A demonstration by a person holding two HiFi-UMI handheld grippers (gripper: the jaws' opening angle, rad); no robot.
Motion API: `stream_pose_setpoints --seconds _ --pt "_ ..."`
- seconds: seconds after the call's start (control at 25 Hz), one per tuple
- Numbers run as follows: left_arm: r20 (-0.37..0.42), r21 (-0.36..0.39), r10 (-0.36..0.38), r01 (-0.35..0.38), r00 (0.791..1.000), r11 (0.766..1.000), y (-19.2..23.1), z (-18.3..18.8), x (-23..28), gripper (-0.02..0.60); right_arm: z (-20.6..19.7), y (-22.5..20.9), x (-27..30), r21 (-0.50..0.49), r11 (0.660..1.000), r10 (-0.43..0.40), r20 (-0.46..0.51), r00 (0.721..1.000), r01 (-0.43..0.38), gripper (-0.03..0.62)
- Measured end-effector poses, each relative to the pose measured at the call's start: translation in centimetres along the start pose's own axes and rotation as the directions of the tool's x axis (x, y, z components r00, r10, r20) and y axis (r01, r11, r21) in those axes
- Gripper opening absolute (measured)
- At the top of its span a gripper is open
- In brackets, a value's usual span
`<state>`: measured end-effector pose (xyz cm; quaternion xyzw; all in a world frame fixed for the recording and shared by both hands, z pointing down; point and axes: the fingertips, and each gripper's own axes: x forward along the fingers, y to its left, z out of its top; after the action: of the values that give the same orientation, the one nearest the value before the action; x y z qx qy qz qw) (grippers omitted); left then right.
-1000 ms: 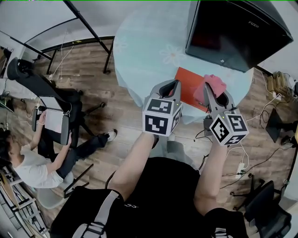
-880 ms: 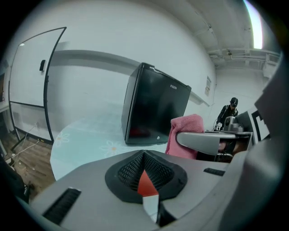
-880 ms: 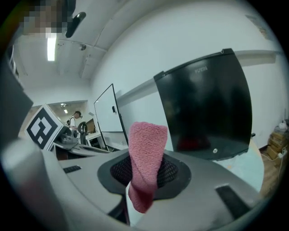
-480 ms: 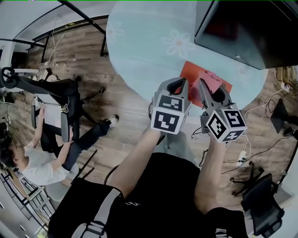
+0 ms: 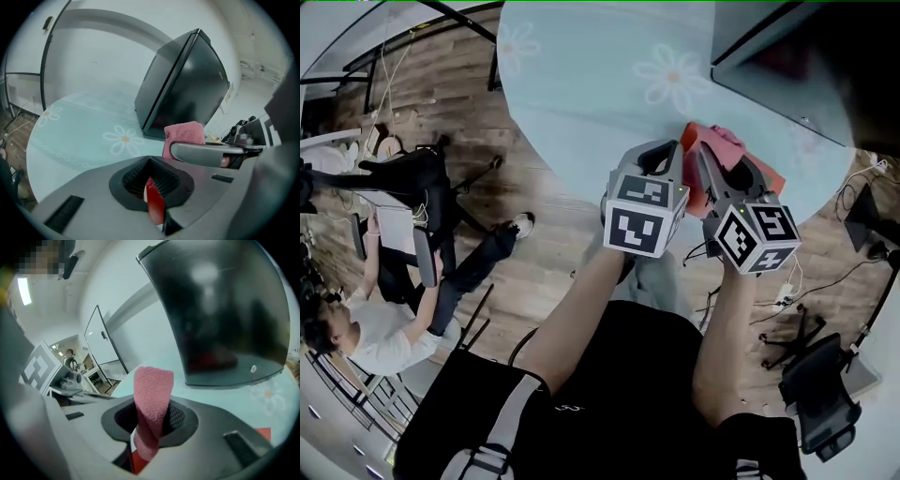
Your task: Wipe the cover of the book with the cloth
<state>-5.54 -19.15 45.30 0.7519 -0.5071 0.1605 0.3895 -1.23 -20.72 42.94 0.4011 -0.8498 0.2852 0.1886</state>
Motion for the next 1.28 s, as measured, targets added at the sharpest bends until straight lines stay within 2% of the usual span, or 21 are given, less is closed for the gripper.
stream_pose_setpoints --seconds 0.24,0.52,0.84,1.08,1.28 --pt "-0.032 -0.029 -0.027 0.026 0.999 0.999 1.9 0.3 1.9 0.014 -0.2 -0.9 2.5 0.014 0.999 -0.035 -0.030 0.999 0.035 0.095" --pt "-0.088 -0.040 -0.101 0.098 0.991 0.994 0.8 -0.8 4.0 0.015 -0.9 -2.0 4.0 0.041 0.995 -0.087 -0.074 0.994 0.090 0.095" --pt "-0.139 -0.047 -0.123 0.118 0.983 0.992 1.1 -1.7 5.3 0.014 -3.8 -3.4 5.5 0.038 0.990 -0.130 -0.170 0.977 0.138 0.097" --pt "-0.193 -0.036 -0.147 0.142 0.970 0.989 0.4 -2.4 5.9 0.014 -4.7 -4.5 5.5 0.053 0.986 -0.147 -0.199 0.969 0.160 0.097" --pt "-0.204 -0.040 -0.139 0.134 0.969 0.990 0.0 -2.8 6.2 0.014 -4.9 -5.0 5.4 0.063 0.984 -0.152 -0.208 0.966 0.168 0.097"
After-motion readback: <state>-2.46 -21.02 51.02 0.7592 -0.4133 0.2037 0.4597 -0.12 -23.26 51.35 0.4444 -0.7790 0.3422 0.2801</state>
